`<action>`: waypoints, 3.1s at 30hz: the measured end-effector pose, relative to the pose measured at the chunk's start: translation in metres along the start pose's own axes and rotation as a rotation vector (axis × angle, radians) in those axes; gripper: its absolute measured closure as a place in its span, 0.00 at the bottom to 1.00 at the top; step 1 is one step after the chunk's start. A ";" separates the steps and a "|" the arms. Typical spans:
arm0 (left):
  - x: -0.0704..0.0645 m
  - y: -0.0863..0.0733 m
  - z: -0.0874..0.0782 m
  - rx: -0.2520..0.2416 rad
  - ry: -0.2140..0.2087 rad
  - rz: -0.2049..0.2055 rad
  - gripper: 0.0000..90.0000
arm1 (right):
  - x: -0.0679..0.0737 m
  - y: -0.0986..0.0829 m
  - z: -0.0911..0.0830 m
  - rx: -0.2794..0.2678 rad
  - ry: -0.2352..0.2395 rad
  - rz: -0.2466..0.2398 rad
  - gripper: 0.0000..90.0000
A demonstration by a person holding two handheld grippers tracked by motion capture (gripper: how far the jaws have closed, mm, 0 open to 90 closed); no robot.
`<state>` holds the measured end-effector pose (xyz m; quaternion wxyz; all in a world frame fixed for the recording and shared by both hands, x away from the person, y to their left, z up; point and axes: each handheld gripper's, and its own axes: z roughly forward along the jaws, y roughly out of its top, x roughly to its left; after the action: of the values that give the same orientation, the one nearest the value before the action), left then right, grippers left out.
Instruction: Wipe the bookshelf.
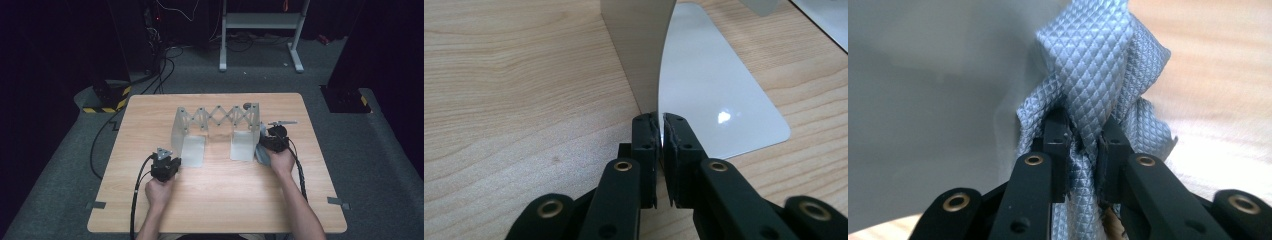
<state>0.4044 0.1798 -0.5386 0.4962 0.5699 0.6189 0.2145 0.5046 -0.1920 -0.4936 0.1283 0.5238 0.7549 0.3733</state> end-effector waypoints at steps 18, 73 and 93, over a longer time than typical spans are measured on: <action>0.001 0.000 0.000 0.001 -0.005 -0.009 0.93 | 0.022 0.051 -0.070 -0.192 -0.019 -0.119 0.89; -0.002 0.000 0.002 -0.018 0.005 -0.012 0.92 | 0.001 -0.035 -0.010 0.047 0.034 -0.062 0.88; -0.003 -0.002 0.000 -0.008 0.017 0.029 0.92 | -0.032 -0.066 -0.060 -0.037 -0.169 -0.007 0.88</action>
<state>0.4035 0.1767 -0.5389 0.4898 0.5750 0.6141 0.2289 0.4366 -0.2575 -0.5047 0.2024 0.5484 0.7360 0.3414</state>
